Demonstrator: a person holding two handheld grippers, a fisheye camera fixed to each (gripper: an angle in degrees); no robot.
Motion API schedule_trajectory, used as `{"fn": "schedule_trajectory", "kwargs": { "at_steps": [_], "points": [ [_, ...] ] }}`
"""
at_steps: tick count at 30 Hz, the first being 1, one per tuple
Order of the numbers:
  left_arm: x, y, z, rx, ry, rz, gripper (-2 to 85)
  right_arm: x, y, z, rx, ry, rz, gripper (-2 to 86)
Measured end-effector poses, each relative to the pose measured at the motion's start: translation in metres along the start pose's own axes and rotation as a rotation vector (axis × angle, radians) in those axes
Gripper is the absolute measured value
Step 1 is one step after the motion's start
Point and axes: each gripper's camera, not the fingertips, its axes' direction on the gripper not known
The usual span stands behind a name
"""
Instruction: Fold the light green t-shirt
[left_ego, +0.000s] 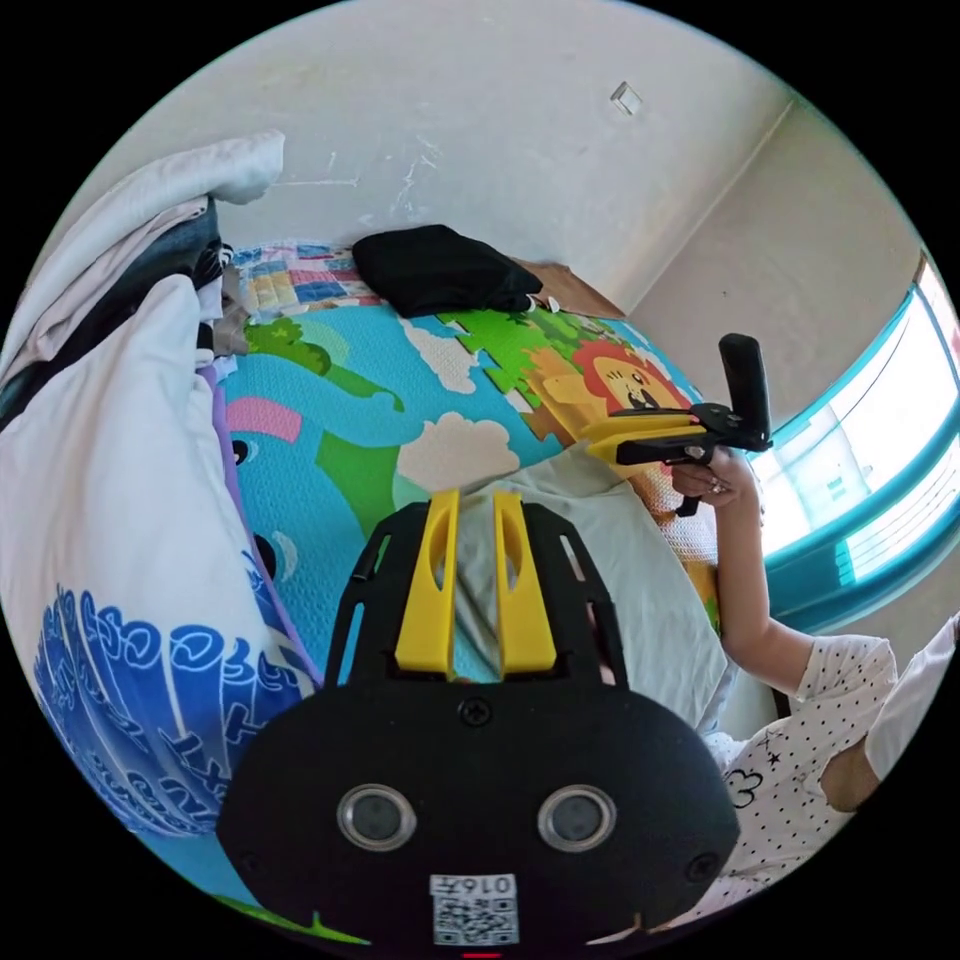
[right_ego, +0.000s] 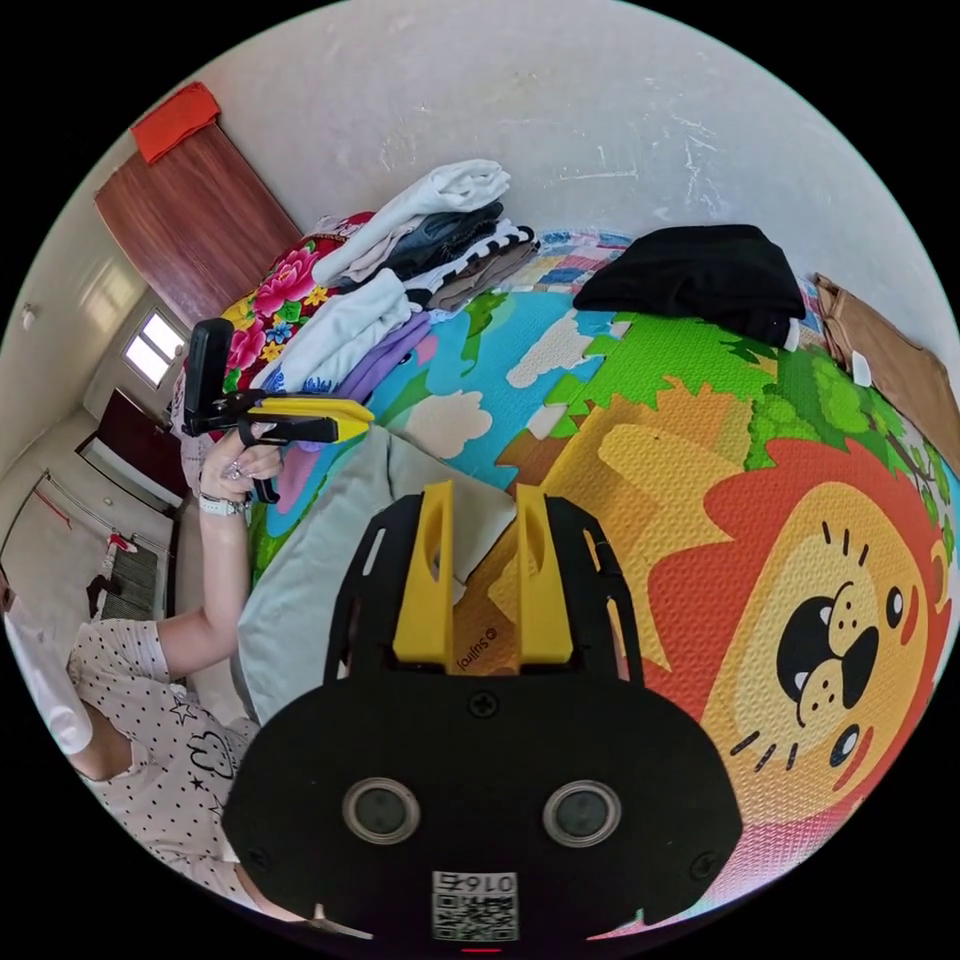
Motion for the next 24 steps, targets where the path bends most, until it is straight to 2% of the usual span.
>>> {"fn": "schedule_trajectory", "kwargs": {
  "at_steps": [5, 17, 19, 21, 24],
  "points": [
    [-0.006, -0.003, 0.0, -0.005, -0.05, 0.001, -0.6, 0.008, -0.007, 0.001, -0.004, 0.015, 0.032, 6.0],
    [-0.026, 0.001, -0.025, 0.085, 0.011, -0.001, -0.8, 0.006, -0.012, 0.001, 0.03, 0.042, 0.011, 2.6],
    [-0.028, -0.003, -0.017, 0.035, -0.016, -0.012, -0.6, 0.004, -0.013, 0.003, 0.027, 0.05, 0.004, 2.8],
    [-0.027, -0.006, -0.01, -0.011, -0.125, -0.044, 0.3, 0.003, -0.014, 0.005, 0.025, 0.056, 0.0, 3.0],
    [-0.022, -0.007, -0.013, 0.01, -0.176, -0.041, 4.1, 0.002, -0.014, 0.006, 0.034, 0.057, 0.0, 2.9]
  ]
}}
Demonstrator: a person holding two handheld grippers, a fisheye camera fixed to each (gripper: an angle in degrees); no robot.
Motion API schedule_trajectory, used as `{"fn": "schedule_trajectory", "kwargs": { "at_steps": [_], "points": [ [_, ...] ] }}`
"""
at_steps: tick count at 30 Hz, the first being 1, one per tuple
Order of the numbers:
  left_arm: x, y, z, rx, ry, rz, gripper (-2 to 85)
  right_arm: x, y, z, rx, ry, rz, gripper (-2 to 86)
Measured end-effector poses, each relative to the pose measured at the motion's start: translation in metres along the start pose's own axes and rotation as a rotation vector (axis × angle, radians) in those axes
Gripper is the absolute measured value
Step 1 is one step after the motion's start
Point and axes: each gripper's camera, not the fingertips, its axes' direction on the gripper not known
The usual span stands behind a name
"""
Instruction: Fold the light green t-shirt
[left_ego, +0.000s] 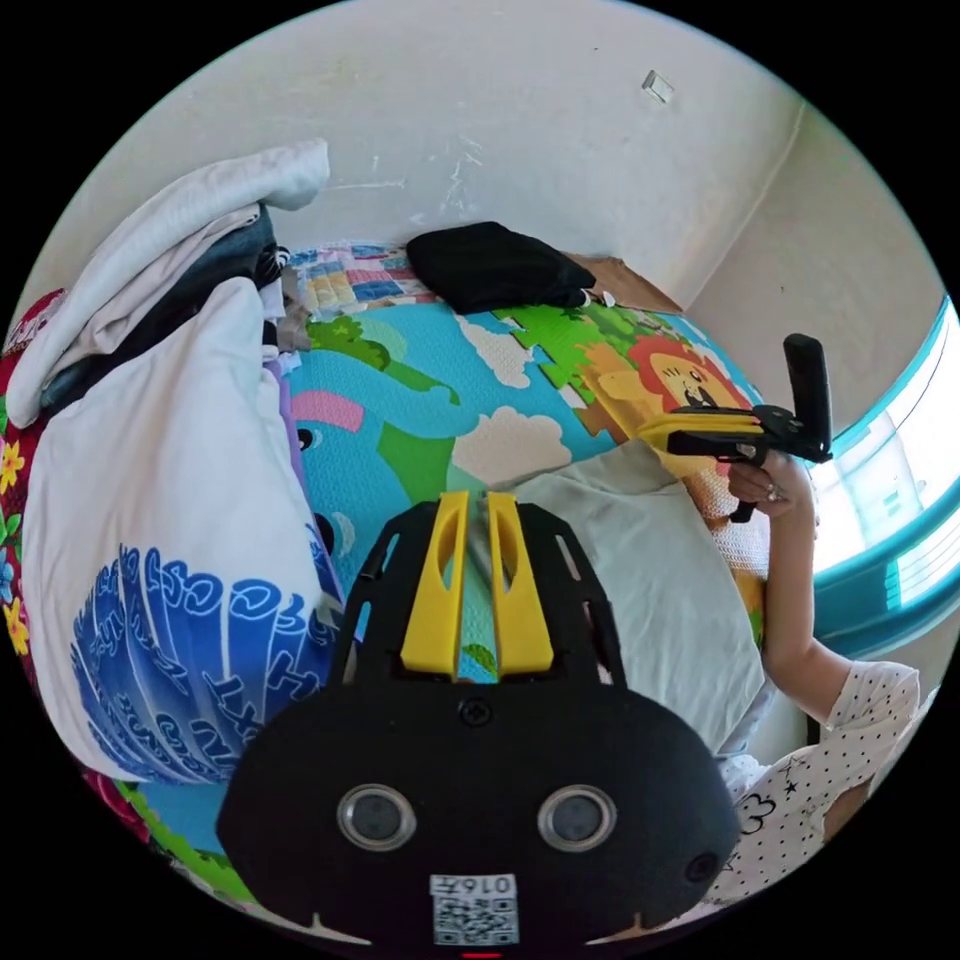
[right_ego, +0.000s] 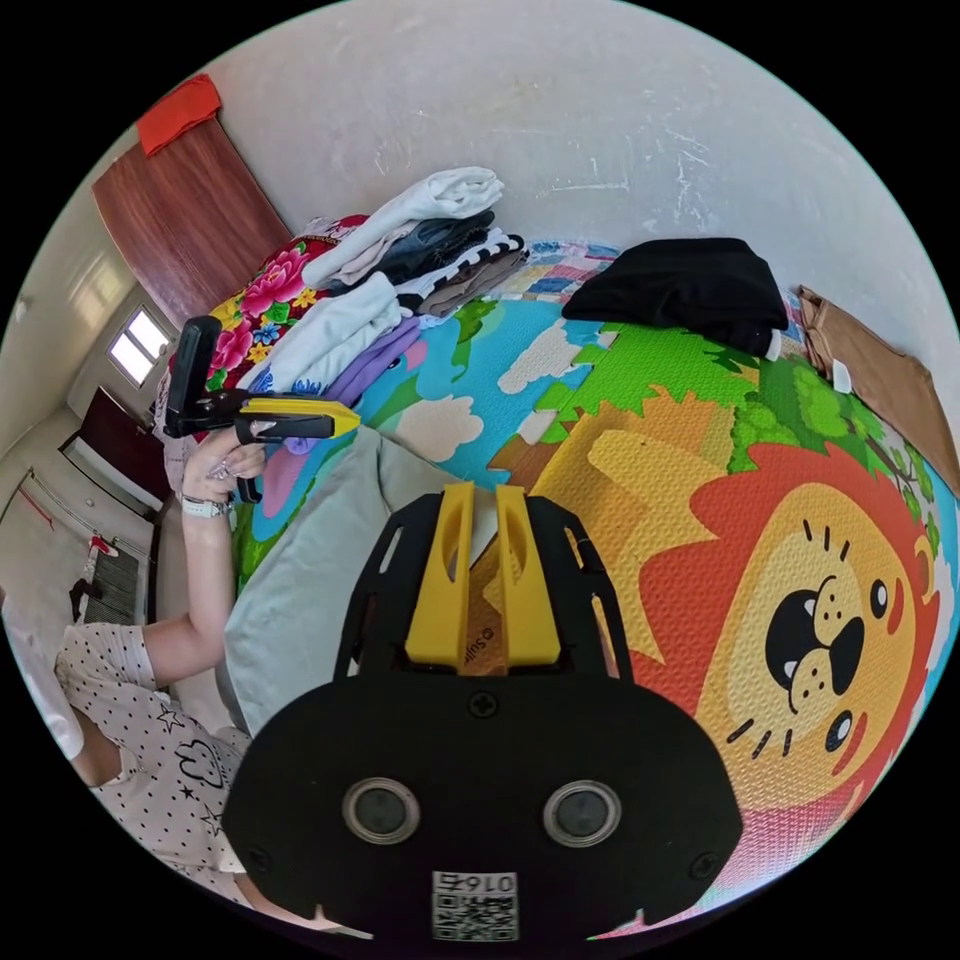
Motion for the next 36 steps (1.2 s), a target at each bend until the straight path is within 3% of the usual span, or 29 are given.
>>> {"fn": "schedule_trajectory", "kwargs": {
  "at_steps": [8, 17, 29, 36],
  "points": [
    [-0.013, -0.002, 0.006, 0.003, 0.155, -0.019, 6.3, -0.003, 0.0, 0.008, -0.001, -0.012, 0.005, 2.3],
    [0.003, -0.008, 0.023, -0.09, 0.084, 0.011, 2.5, -0.012, 0.004, 0.021, -0.006, -0.015, 0.006, 1.9],
    [0.007, 0.002, -0.006, 0.027, 0.129, 0.0, -0.9, -0.033, 0.015, 0.039, 0.002, -0.019, -0.003, 1.0],
    [0.021, 0.003, -0.008, 0.01, 0.025, -0.003, -0.9, -0.059, 0.025, 0.05, 0.014, 0.027, -0.045, 0.5]
  ]
}}
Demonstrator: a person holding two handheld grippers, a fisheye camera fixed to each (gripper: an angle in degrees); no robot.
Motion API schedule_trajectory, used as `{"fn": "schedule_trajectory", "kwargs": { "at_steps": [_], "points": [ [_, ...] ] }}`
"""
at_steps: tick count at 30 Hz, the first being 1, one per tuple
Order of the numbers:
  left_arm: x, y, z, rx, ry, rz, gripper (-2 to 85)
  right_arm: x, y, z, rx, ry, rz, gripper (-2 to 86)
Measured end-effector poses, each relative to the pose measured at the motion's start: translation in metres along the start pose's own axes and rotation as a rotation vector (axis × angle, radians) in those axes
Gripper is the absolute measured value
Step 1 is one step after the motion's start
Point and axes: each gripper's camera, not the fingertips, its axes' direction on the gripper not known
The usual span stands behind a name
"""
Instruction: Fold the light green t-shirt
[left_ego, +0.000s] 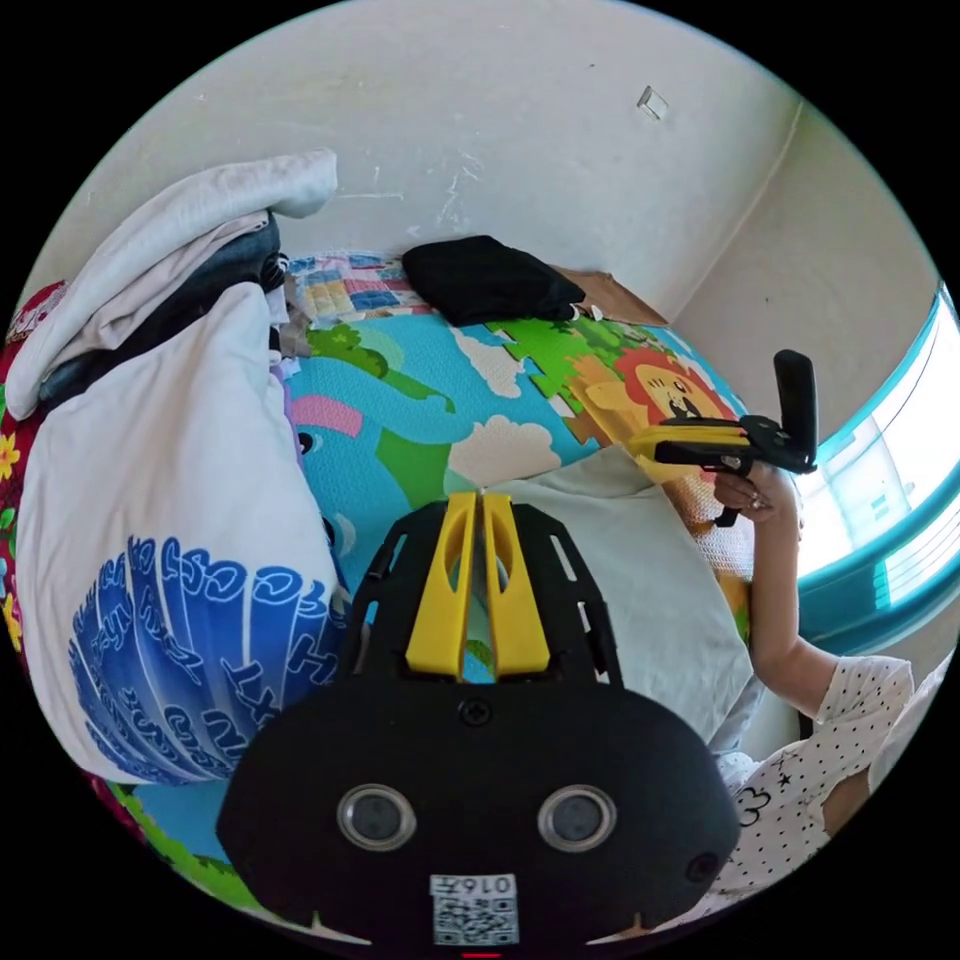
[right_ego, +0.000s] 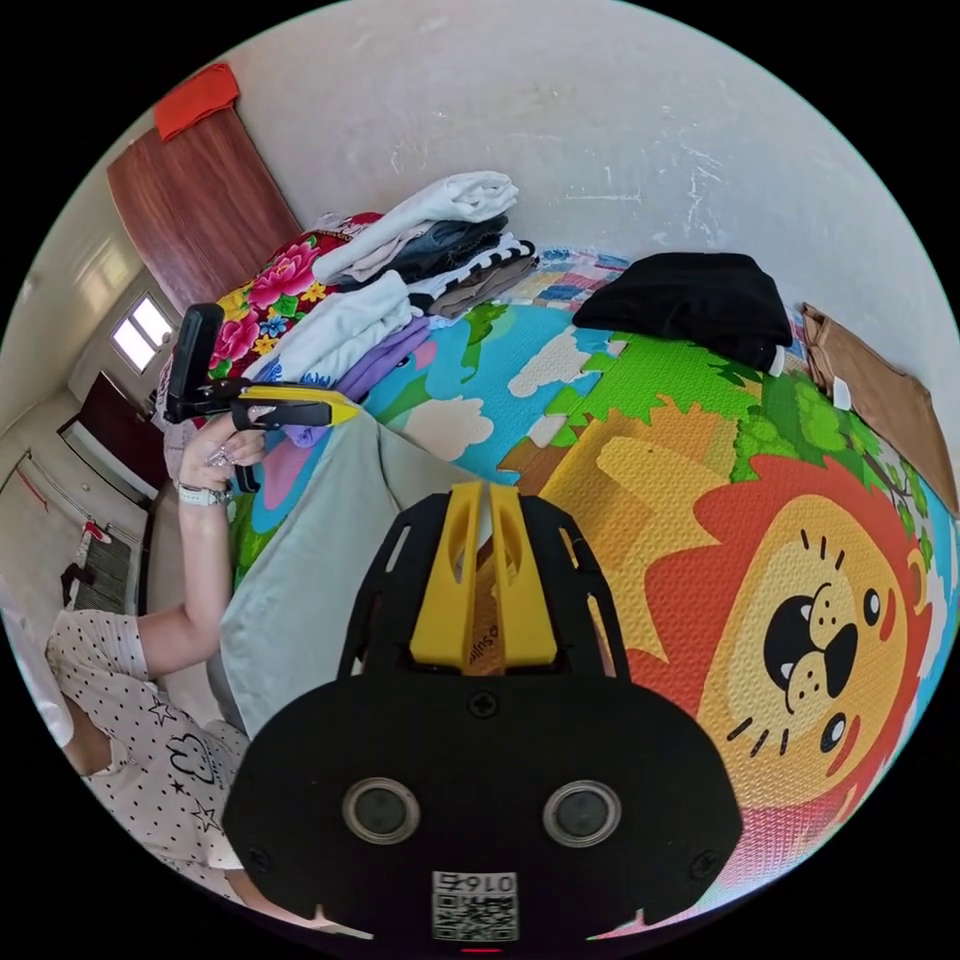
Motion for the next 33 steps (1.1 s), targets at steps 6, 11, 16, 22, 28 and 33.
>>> {"fn": "schedule_trajectory", "kwargs": {
  "at_steps": [6, 11, 16, 22, 28, 33],
  "points": [
    [0.021, -0.008, 0.023, -0.109, -0.108, 0.03, -0.9, -0.032, 0.009, 0.012, 0.004, 0.06, -0.076, 0.0],
    [0.036, -0.008, 0.018, -0.09, -0.155, 0.053, -0.9, -0.062, 0.02, 0.021, 0.014, 0.03, -0.196, -0.3],
    [0.031, -0.005, 0.007, -0.048, -0.094, 0.017, -0.9, -0.104, 0.031, 0.044, -0.08, 0.066, -0.382, -0.4],
    [0.033, -0.006, 0.005, -0.055, -0.113, 0.005, -0.9, -0.134, 0.04, 0.069, -0.138, 0.16, -0.433, -0.4],
    [0.049, -0.008, 0.004, -0.074, -0.36, -0.005, -0.9, -0.14, 0.046, 0.069, -0.095, 0.143, -0.427, -0.4],
    [0.051, -0.002, -0.023, 0.076, -0.034, 0.099, -1.0, -0.151, 0.057, 0.05, 0.037, 0.106, -0.469, -0.3]
  ]
}}
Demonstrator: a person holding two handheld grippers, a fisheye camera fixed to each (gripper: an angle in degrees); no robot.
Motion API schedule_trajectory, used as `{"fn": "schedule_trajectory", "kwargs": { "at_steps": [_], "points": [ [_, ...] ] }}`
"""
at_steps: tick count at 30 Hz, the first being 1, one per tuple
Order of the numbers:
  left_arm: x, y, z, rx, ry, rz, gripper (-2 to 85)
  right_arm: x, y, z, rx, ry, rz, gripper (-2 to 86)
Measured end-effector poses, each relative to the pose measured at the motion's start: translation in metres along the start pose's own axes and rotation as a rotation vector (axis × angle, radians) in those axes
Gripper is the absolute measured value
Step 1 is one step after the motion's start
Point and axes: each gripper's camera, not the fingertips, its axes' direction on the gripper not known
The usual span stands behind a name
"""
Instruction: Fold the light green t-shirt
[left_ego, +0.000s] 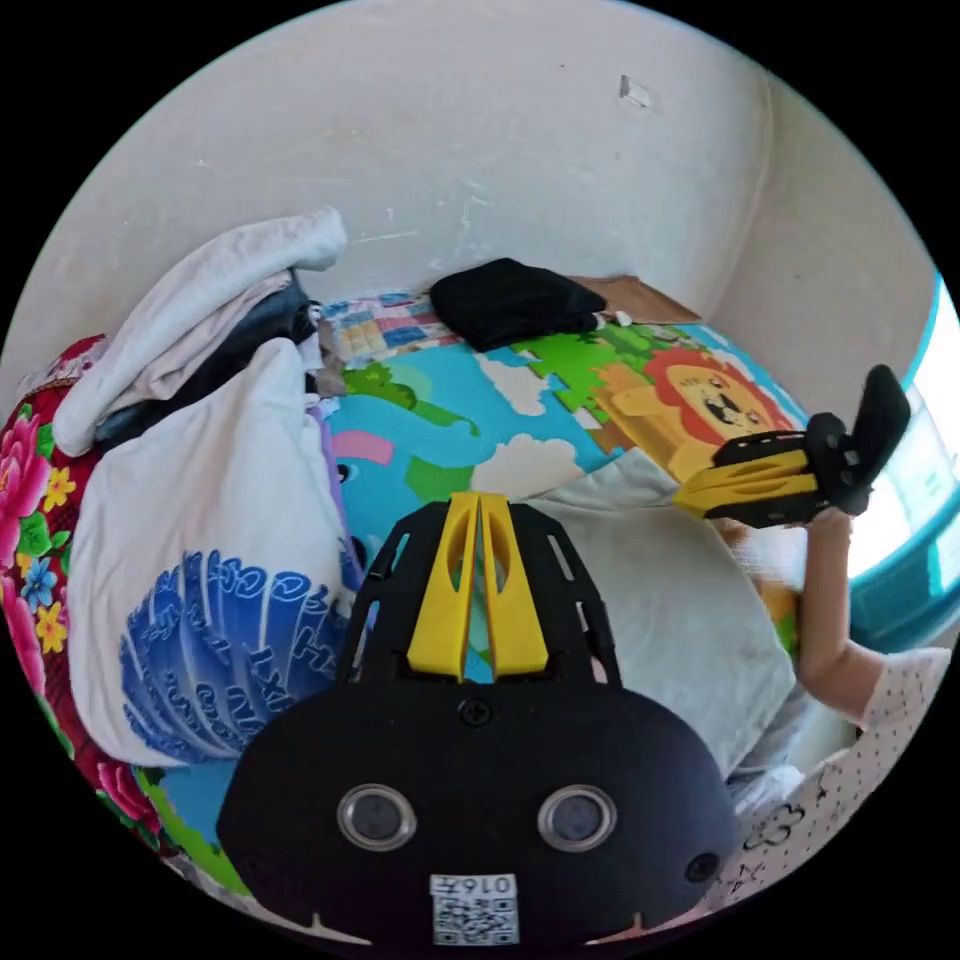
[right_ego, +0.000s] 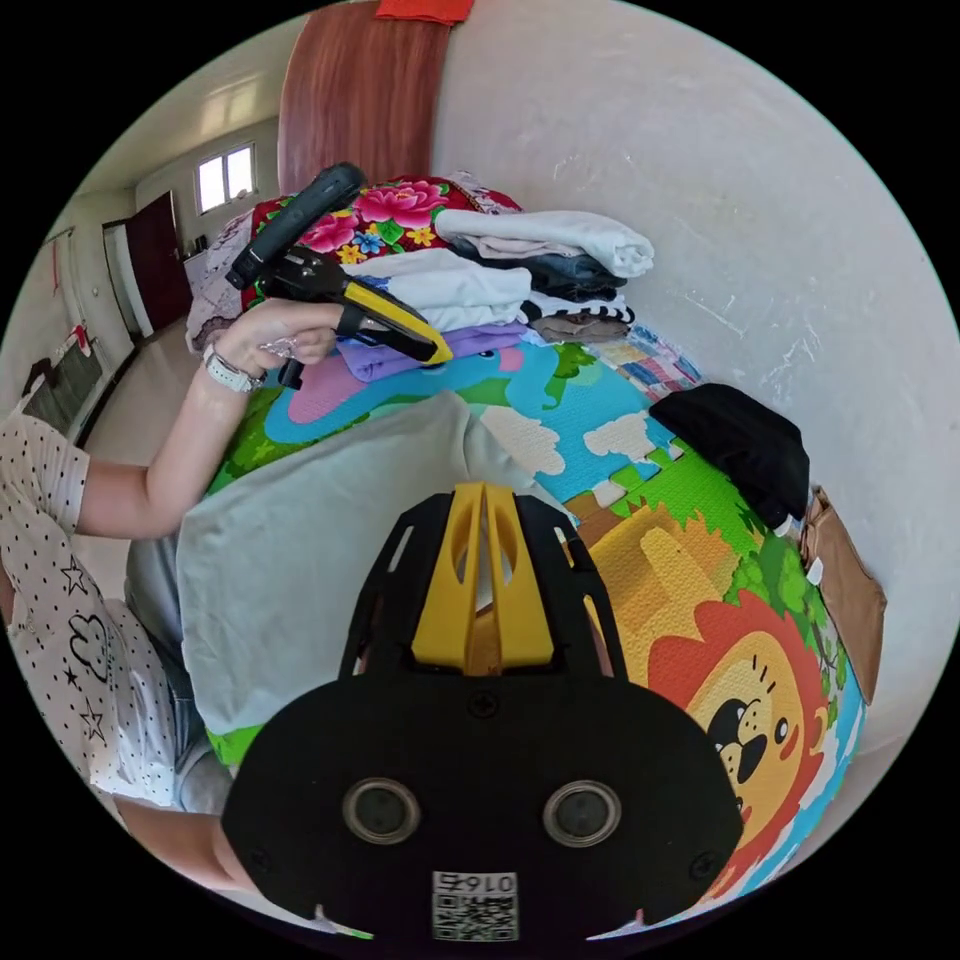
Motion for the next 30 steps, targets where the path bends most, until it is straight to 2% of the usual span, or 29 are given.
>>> {"fn": "schedule_trajectory", "kwargs": {
  "at_steps": [3, 4, 8, 11, 16, 18, 19, 23, 25, 27, 30],
  "points": [
    [0.0, -0.002, 0.008, -0.061, 0.335, 0.128, -1.0, -0.017, -0.001, 0.005, -0.019, -0.063, -0.103, -0.3],
    [0.001, -0.003, 0.009, -0.071, 0.348, 0.143, -1.0, -0.022, -0.003, 0.012, -0.052, -0.053, -0.125, -0.4],
    [0.017, -0.007, 0.024, -0.201, 0.232, 0.21, -1.0, -0.028, -0.007, 0.035, -0.169, -0.019, -0.127, -0.4],
    [0.026, -0.011, 0.041, -0.303, 0.164, 0.232, -1.0, -0.027, -0.008, 0.036, -0.165, -0.031, -0.116, -0.4],
    [0.028, -0.014, 0.035, -0.286, 0.116, 0.225, -1.0, -0.025, -0.01, 0.036, -0.166, -0.029, -0.114, -0.4],
    [0.023, -0.014, 0.025, -0.245, 0.031, 0.178, -1.0, -0.023, -0.01, 0.033, -0.153, -0.041, -0.109, -0.4],
    [0.022, -0.014, 0.022, -0.237, 0.038, 0.178, -1.0, -0.021, -0.009, 0.029, -0.143, -0.065, -0.104, -0.4],
    [0.028, -0.009, 0.011, -0.197, 0.256, 0.299, -1.0, -0.013, -0.008, 0.017, -0.103, -0.132, -0.097, -0.4],
    [0.033, -0.009, 0.015, -0.232, 0.244, 0.333, -1.0, -0.011, -0.007, 0.015, -0.098, -0.138, -0.102, -0.4],
    [0.036, -0.008, 0.03, -0.334, 0.142, 0.324, -1.0, -0.009, -0.007, 0.015, -0.111, -0.137, -0.1, -0.4],
    [0.035, -0.012, 0.03, -0.32, 0.158, 0.305, -1.0, -0.004, -0.008, 0.025, -0.194, -0.142, -0.089, -0.4]
  ]
}}
